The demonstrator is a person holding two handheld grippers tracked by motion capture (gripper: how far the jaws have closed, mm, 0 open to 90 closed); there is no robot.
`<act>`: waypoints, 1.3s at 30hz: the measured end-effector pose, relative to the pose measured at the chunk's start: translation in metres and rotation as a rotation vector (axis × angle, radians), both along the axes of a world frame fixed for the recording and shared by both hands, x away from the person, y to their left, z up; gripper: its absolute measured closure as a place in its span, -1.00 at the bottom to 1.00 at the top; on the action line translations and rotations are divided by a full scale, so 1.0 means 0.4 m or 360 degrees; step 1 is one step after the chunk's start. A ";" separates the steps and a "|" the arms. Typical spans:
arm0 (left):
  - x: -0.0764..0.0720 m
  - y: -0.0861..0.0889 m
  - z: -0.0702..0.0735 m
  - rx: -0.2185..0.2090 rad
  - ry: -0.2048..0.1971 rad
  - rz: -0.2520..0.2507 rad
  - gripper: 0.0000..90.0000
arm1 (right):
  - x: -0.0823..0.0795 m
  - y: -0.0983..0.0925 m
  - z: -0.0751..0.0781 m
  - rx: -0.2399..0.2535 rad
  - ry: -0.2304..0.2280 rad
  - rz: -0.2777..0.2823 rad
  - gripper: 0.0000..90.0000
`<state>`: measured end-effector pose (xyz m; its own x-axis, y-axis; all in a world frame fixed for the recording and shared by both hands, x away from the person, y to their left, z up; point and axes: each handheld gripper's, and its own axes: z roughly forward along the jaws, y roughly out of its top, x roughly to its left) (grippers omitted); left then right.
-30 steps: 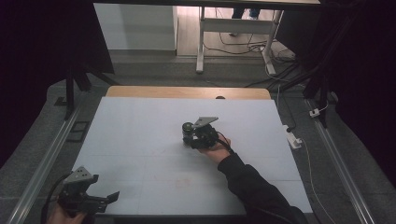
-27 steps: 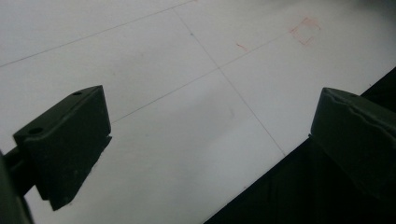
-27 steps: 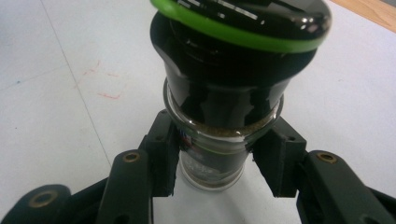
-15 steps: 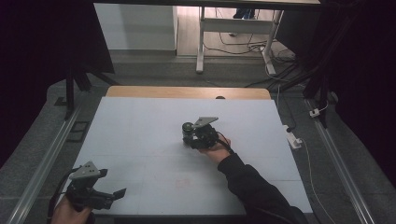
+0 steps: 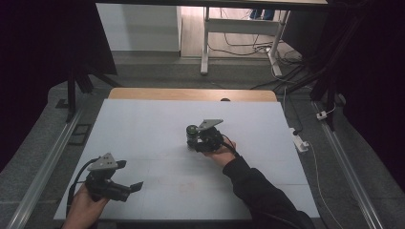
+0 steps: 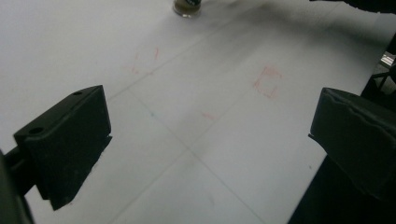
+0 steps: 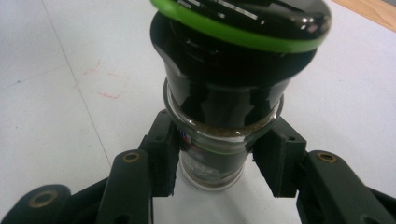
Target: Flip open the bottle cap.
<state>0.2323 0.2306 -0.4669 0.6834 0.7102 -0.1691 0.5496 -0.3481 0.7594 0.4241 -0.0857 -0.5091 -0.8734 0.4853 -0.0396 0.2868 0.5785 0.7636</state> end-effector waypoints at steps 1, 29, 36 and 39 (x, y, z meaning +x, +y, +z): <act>0.018 -0.012 0.002 -0.0005 0.0000 -0.0006 -1.00 | 0.000 -0.001 0.000 0.0003 -0.0001 0.0000 0.19; 0.216 -0.178 0.006 0.0039 -0.0009 -0.0144 -1.00 | 0.000 -0.001 -0.001 0.0004 -0.0005 0.0004 0.19; 0.254 -0.211 0.003 0.0039 -0.0025 -0.0182 -1.00 | 0.000 -0.001 -0.001 0.0004 -0.0006 0.0005 0.19; 0.270 -0.225 0.002 0.0024 -0.0021 -0.0198 -1.00 | 0.000 -0.001 -0.001 0.0004 -0.0006 0.0005 0.19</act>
